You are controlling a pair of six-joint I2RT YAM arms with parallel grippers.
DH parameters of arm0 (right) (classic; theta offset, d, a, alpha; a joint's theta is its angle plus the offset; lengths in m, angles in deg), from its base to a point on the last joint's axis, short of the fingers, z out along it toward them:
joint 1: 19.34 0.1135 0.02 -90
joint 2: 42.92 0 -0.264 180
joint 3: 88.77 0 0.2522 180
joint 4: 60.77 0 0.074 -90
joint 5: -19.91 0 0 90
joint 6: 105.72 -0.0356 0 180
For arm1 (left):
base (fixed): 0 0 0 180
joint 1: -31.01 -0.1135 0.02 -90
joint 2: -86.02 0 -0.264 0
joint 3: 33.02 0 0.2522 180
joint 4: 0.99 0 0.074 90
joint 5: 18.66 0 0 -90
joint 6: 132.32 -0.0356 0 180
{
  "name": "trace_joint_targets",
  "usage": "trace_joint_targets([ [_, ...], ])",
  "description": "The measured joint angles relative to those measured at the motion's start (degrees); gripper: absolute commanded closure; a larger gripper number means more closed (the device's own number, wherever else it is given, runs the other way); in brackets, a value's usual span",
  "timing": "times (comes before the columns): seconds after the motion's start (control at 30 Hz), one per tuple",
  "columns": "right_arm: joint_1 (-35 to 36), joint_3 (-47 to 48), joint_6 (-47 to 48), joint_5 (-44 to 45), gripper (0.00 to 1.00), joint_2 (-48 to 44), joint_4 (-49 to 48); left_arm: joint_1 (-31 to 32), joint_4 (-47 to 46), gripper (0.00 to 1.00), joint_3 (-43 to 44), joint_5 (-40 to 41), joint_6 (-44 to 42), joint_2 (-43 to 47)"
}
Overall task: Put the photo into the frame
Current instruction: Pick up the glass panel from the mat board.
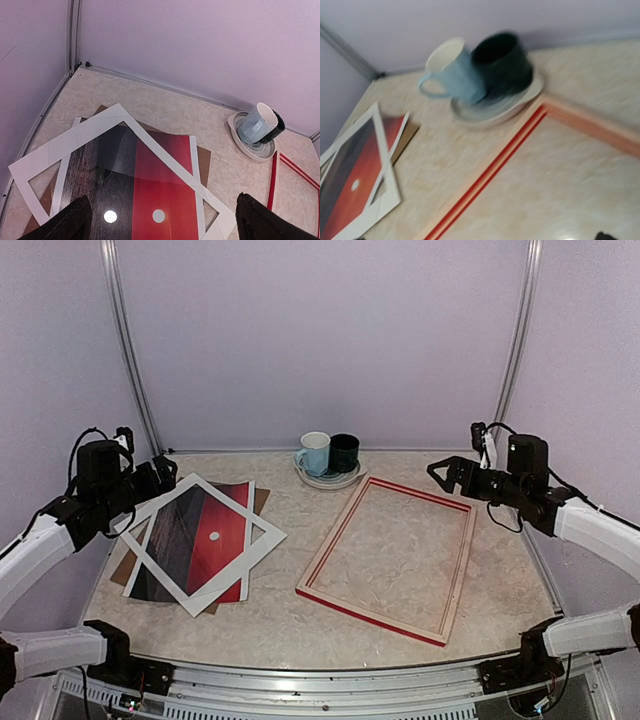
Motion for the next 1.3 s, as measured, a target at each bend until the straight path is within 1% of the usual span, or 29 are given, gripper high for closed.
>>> trace_joint_targets([
  [0.37,14.56,7.41,-3.96,3.34,0.01,15.91,0.57,5.44,-1.42,0.01,-3.82,2.67,4.81,-2.47],
  [0.6,21.88,17.22,-5.46,4.90,0.01,26.51,1.22,8.66,-2.34,0.01,-6.36,3.67,6.78,-3.34],
  [1.03,30.95,34.47,-7.45,4.17,0.01,43.89,3.23,14.23,-6.27,0.01,-11.52,4.24,10.64,-6.64],
  [1.3,34.10,40.72,-8.50,1.88,0.01,50.90,5.18,16.61,-10.38,0.01,-15.26,3.34,13.33,-9.38],
])
